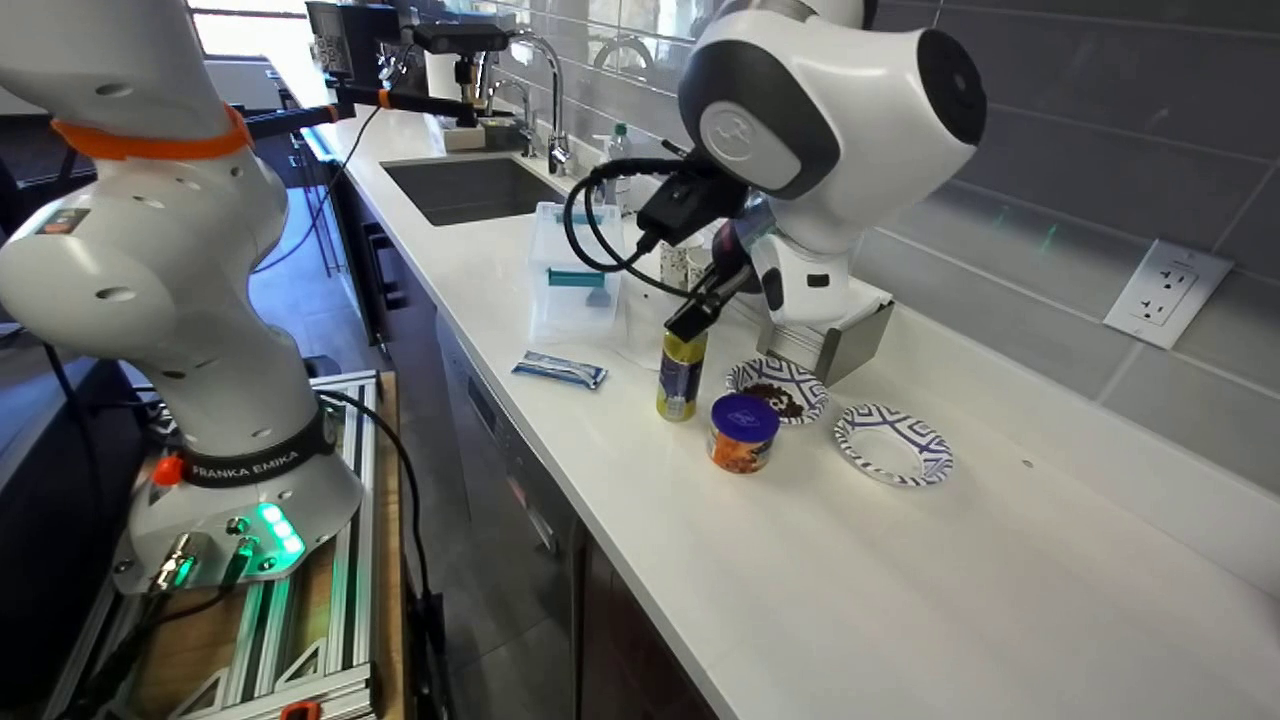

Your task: Put the orange bottle on the plate to the right

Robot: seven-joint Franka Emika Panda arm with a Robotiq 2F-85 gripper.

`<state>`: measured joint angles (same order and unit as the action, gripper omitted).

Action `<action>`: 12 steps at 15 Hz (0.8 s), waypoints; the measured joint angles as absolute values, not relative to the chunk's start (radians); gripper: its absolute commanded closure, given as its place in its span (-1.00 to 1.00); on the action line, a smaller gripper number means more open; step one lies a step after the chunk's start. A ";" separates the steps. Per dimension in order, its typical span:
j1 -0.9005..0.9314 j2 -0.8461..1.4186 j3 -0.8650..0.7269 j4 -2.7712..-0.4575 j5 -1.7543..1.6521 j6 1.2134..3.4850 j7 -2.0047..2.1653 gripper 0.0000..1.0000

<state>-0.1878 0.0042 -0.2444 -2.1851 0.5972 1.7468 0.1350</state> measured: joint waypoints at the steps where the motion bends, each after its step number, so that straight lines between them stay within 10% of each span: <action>1: -0.198 0.040 -0.247 -2.156 0.597 1.729 0.119 -1.00; 12: -0.254 0.326 -0.249 -1.907 0.596 1.621 0.077 -1.00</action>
<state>-0.2540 0.3264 -0.2487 -1.9069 0.5962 1.6214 0.0774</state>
